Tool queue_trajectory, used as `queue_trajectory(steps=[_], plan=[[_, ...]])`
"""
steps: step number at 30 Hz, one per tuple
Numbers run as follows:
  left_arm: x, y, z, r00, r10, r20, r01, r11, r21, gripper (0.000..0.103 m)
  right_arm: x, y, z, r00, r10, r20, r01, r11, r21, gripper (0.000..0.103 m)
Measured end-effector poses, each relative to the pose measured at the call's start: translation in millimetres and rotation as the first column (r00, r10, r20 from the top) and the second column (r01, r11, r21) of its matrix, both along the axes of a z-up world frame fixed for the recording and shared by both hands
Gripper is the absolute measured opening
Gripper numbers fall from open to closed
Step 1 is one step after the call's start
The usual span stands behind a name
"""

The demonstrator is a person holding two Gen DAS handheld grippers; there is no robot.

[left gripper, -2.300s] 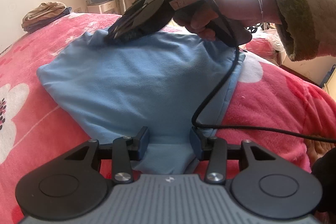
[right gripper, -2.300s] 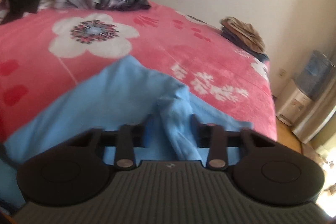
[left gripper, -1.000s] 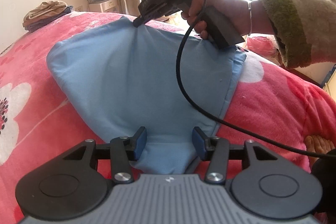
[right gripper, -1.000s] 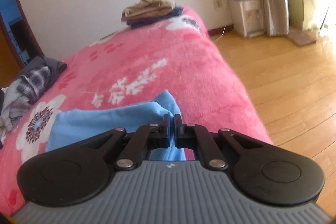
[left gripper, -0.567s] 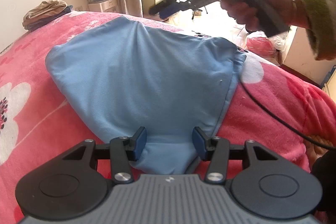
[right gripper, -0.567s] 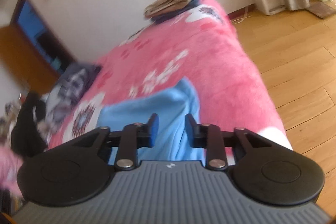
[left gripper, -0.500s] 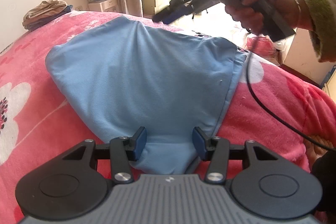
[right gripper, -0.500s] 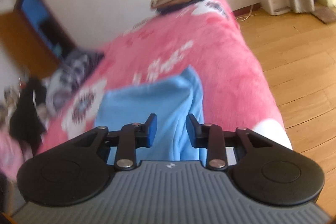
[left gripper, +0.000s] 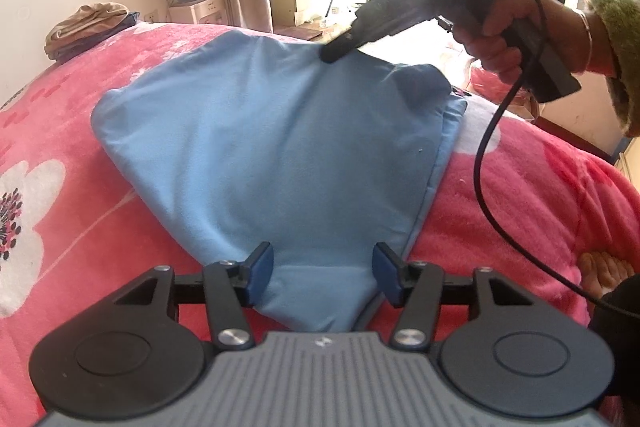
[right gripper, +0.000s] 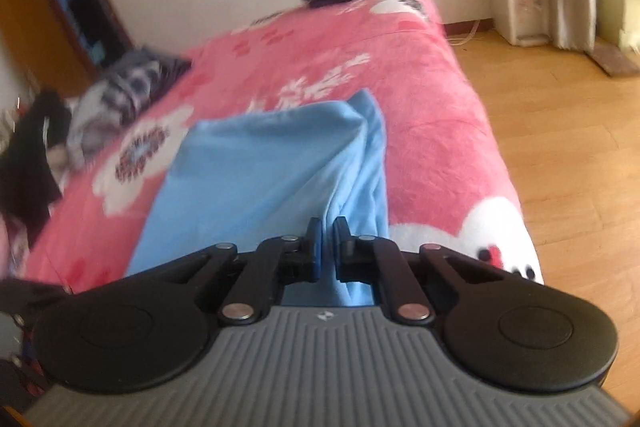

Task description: Fold clothes

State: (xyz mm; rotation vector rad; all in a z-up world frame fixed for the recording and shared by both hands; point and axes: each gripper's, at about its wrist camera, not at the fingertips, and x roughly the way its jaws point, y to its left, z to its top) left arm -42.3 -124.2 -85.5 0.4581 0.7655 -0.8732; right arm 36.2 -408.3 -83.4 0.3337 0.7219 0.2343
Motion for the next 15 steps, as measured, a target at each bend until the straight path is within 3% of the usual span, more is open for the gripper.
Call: queue_trajectory(steps=[5, 11, 15], plan=[[0, 0, 0, 1.000, 0.001, 0.002, -0.001, 1.000, 0.003, 0.058, -1, -12, -18, 0.997, -0.066, -0.040, 0.069, 0.996, 0.060, 0.005], [0, 1, 1, 1.000, 0.005, -0.002, -0.005, 1.000, 0.006, 0.059, -24, -33, -4, 0.993, -0.113, -0.024, 0.115, 0.984, 0.135, 0.009], [0, 0, 1, 1.000, 0.005, -0.001, -0.005, 1.000, 0.007, 0.060, -47, -47, 8, 0.993, -0.117, -0.020, 0.119, 0.977, 0.175, 0.029]])
